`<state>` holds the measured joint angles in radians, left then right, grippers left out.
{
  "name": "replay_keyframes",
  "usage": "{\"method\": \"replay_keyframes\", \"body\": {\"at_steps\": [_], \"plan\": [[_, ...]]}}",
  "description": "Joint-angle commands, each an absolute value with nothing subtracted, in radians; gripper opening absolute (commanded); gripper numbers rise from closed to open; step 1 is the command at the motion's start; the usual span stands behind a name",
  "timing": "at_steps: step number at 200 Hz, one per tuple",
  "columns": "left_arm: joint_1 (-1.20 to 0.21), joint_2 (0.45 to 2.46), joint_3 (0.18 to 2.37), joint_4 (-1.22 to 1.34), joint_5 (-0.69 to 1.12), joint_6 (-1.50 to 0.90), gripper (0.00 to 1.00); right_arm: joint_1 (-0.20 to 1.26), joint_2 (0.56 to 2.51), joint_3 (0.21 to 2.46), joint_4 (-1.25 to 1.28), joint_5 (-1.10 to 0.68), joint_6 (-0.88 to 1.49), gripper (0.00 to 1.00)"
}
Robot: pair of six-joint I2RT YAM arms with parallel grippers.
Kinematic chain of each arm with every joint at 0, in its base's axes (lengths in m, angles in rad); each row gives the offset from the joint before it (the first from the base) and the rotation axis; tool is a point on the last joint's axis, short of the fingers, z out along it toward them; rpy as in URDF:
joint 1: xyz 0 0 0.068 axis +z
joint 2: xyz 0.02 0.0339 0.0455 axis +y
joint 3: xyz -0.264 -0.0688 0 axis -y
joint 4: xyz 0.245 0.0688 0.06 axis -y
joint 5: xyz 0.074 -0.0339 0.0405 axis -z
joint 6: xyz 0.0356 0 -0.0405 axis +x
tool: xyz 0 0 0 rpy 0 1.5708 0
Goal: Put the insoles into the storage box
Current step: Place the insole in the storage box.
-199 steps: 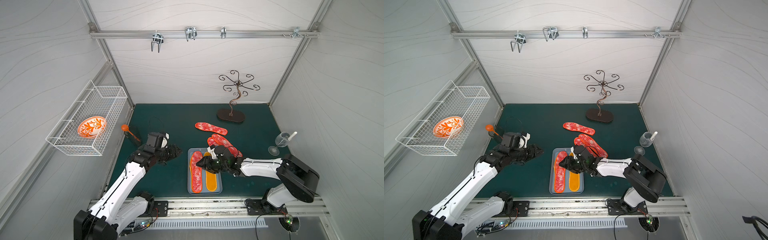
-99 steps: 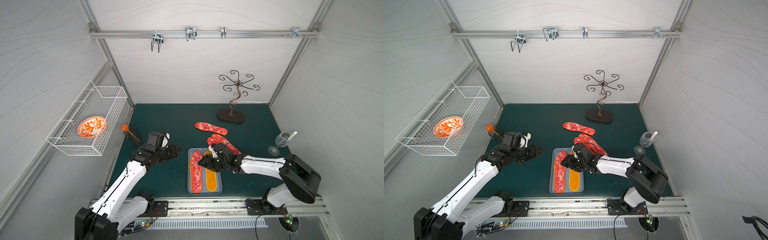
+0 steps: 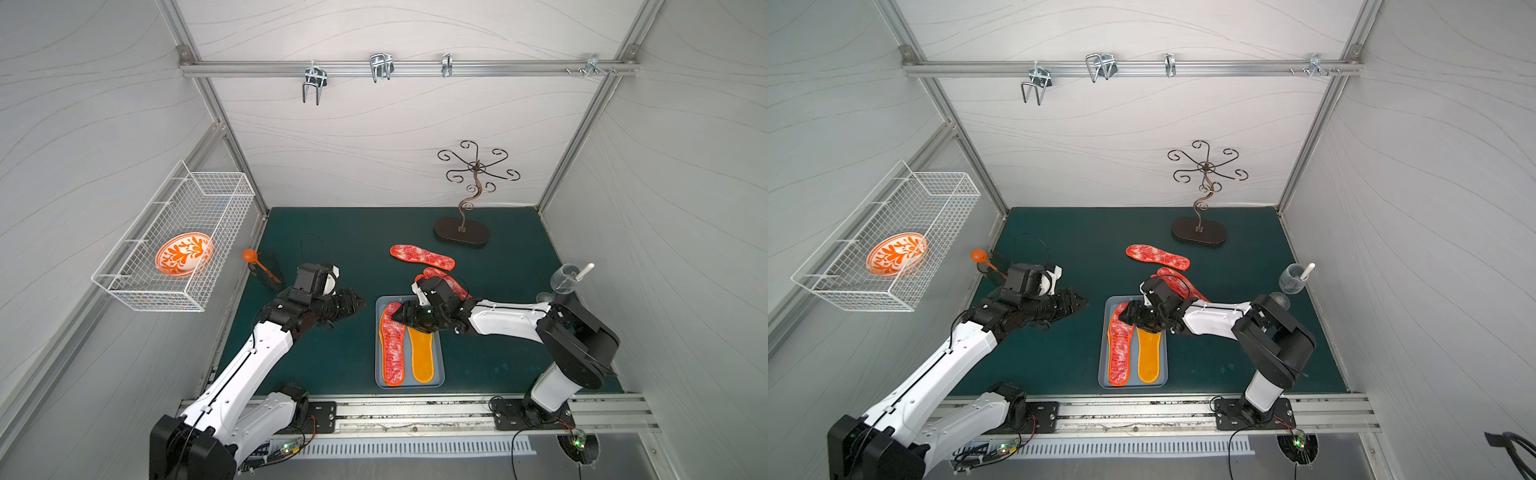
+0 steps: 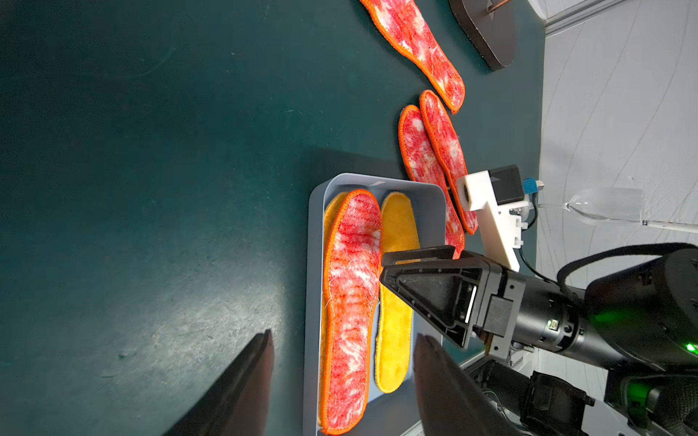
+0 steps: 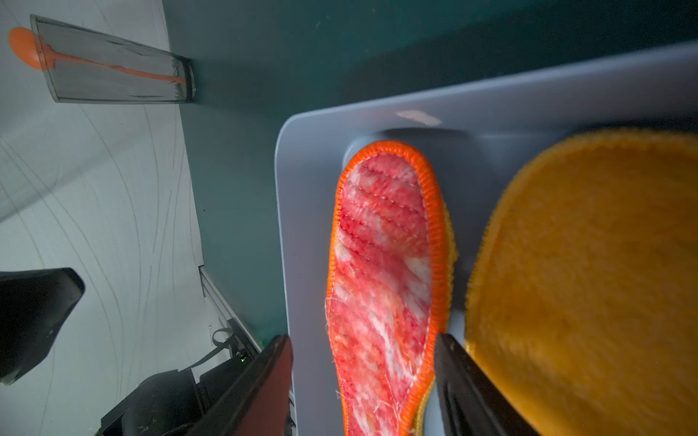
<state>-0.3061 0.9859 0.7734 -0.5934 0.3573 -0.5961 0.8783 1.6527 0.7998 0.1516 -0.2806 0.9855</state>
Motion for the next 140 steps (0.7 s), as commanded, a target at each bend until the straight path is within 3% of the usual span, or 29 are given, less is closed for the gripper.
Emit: {"method": "replay_keyframes", "body": {"at_steps": [1,84,140], "plan": [[-0.301,0.992,0.792,-0.557,0.373,-0.577,0.65,0.874,1.673,0.816,0.149,-0.298,0.962,0.64],[-0.301,0.999,0.79,-0.551,0.377,-0.575,0.65,0.873,1.654,0.808,0.169,-0.314,0.984,0.63],[-0.301,0.999,0.803,-0.55,0.388,-0.555,0.65,0.859,1.486,0.833,-0.066,-0.254,0.891,0.64]]}}
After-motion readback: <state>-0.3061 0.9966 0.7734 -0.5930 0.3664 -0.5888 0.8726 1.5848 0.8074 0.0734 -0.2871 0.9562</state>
